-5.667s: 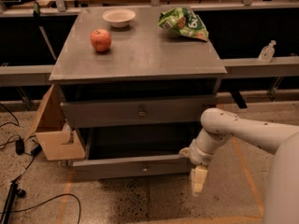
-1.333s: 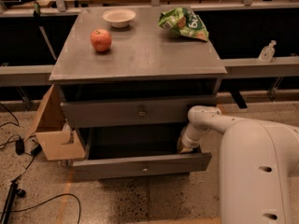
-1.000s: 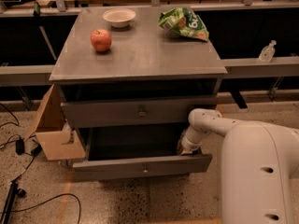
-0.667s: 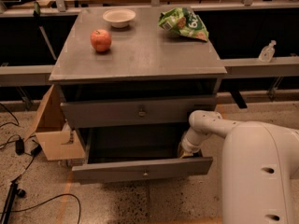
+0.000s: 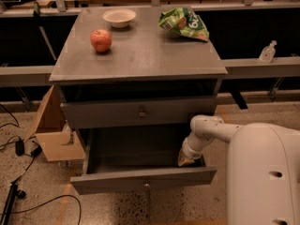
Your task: Open middle drawer
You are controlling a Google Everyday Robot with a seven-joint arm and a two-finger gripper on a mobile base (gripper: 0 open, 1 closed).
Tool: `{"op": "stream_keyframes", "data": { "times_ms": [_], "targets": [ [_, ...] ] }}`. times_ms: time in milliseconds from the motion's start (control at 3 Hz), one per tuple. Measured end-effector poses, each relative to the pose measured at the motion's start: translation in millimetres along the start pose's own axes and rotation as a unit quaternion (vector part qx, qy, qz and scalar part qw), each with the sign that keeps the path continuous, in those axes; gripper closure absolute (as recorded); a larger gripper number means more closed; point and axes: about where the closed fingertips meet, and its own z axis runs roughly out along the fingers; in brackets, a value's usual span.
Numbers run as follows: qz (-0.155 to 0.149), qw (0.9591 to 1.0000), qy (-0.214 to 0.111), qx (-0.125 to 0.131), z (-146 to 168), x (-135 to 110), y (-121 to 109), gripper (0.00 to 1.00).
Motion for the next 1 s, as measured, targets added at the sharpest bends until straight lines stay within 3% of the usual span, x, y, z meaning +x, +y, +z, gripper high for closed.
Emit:
{"op": "stream_keyframes", "data": {
  "times_ms": [333,667,1000],
  "targets": [
    [0.018,0.9989,-0.016,-0.041,11,-8,42,1.00],
    [0.020,0.9985,-0.018,-0.047,12,-9,45,1.00],
    [0.040,0.9956,-0.027,-0.081,18,-16,82,1.00]
  ]
}}
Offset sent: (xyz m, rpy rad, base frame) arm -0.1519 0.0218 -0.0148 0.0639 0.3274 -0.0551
